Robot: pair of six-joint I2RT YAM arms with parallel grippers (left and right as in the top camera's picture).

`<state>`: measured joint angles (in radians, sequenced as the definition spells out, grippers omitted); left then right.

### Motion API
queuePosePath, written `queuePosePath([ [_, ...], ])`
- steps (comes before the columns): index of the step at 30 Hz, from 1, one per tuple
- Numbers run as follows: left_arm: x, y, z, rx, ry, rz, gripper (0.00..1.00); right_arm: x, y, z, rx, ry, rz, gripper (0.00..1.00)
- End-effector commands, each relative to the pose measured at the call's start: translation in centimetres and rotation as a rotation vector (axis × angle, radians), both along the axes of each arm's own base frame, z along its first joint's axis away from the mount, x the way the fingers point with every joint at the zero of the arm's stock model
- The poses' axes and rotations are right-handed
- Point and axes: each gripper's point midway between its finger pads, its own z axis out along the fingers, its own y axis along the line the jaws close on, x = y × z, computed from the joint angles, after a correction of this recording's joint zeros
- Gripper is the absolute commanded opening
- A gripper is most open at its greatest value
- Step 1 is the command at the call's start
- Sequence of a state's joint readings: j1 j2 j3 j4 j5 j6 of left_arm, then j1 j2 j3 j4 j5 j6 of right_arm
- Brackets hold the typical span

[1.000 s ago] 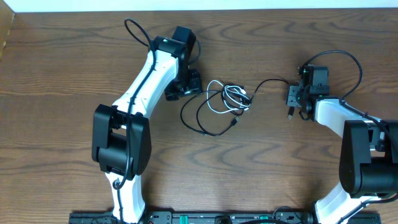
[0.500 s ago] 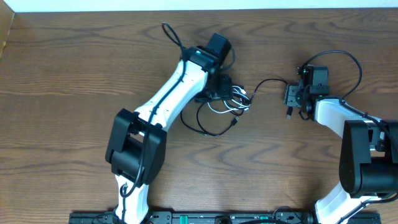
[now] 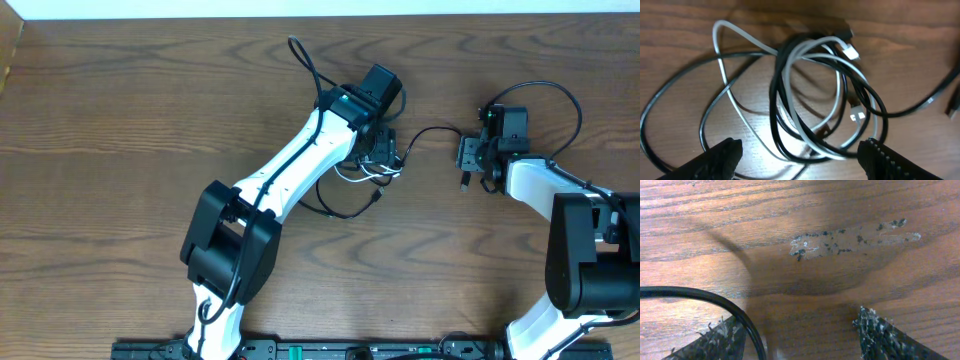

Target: Untangle cables

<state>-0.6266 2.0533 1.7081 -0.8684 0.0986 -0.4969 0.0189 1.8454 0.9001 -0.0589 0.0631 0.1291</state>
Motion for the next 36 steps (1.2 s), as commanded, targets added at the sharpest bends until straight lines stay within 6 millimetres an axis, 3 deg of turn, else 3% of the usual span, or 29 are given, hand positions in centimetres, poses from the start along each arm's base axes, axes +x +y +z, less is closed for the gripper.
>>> queuePosePath([
  [1, 0.2, 0.7, -2.0, 0.060, 0.015, 0.008, 0.79, -4.6, 0.7, -5.3, 0.027, 0.188, 0.031, 0.67],
  [8, 0.1, 0.7, -4.6, 0.088, 0.056, 0.005, 0.77, -4.4, 1.2, -5.2, 0.033, 0.181, 0.045, 0.67],
  [14, 0.8, 0.2, -4.8, 0.069, 0.029, 0.005, 0.76, -4.4, 1.3, -5.2, 0.033, 0.181, 0.047, 0.67],
  [20, 1.2, -0.2, -4.7, 0.056, 0.011, 0.006, 0.46, -4.4, 1.4, -5.2, 0.032, 0.181, 0.050, 0.67],
  [28, 1.2, -0.1, -4.7, 0.059, 0.014, 0.006, 0.39, -4.4, 1.6, -5.2, 0.032, 0.180, 0.054, 0.68],
  [31, 1.2, -0.1, -4.7, 0.057, 0.011, 0.002, 0.20, -4.4, 1.6, -5.2, 0.033, 0.181, 0.055, 0.67],
  [32, 1.2, -0.1, -4.7, 0.057, 0.010, 0.001, 0.09, -4.4, 1.7, -5.2, 0.038, 0.181, 0.058, 0.62],
  [33, 1.2, -0.2, -4.7, 0.057, 0.009, -0.004, 0.08, -4.4, 1.9, -5.2, 0.046, 0.180, 0.062, 0.49],
  [35, 1.3, -0.2, -4.4, 0.061, -0.001, -0.037, 0.08, -4.2, 2.2, -5.0, 0.057, 0.174, 0.082, 0.07],
  [36, 1.3, -0.1, -4.2, 0.064, -0.009, -0.063, 0.07, -4.0, 2.5, -4.7, 0.070, 0.169, 0.096, 0.01],
])
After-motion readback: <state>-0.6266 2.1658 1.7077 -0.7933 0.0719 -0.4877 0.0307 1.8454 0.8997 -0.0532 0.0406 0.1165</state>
